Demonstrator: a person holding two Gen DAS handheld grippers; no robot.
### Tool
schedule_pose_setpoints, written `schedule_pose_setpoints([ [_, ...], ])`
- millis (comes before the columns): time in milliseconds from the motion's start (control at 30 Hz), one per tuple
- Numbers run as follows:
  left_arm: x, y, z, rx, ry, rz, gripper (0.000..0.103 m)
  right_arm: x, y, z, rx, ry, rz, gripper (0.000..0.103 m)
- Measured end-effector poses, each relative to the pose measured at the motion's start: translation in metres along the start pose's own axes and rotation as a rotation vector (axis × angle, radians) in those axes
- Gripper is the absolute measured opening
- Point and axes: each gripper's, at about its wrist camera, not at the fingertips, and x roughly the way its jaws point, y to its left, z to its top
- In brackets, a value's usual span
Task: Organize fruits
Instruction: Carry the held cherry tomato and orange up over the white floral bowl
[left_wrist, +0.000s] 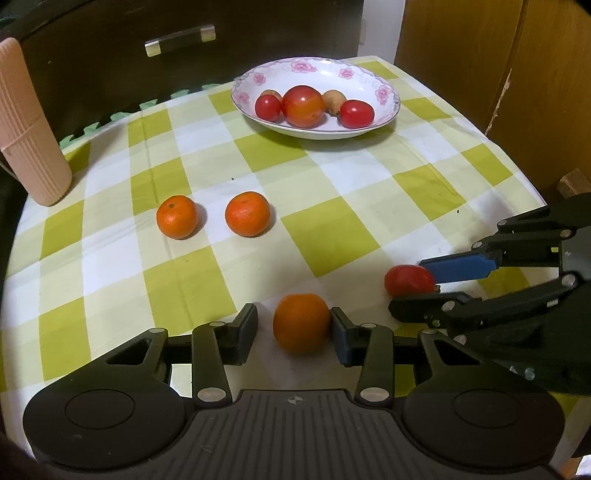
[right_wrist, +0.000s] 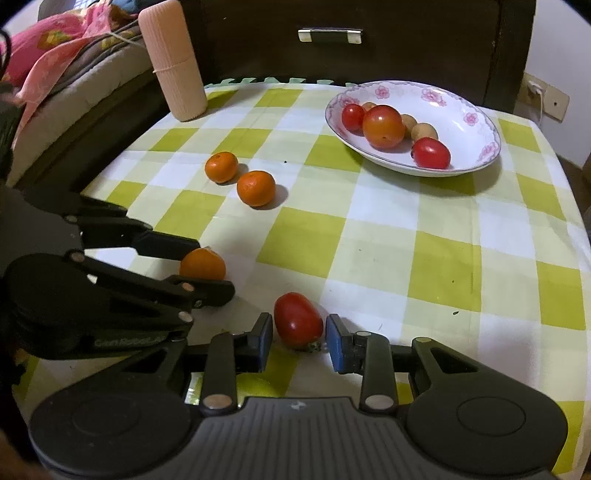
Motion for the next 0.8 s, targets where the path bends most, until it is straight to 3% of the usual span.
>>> schedule_pose_setpoints([
  [167, 0.001, -0.006, 0.001, 0.006, 0.003, -0.005, 0.04, -0.002, 0.003, 0.0, 0.005, 0.008, -0.008, 0.026],
  [500, 0.0, -0.006, 0.007, -0.037, 0.013, -0.033, 0.039, -0.01, -0.003, 0.004, 0.056, -0.007, -0.023, 0.026],
  [800, -0.006, -0.003, 0.024, -0.056, -0.047, -0.033, 0.039, -0.019, -0.01, 0.016, 0.097, -0.058, -0.041, 0.026],
])
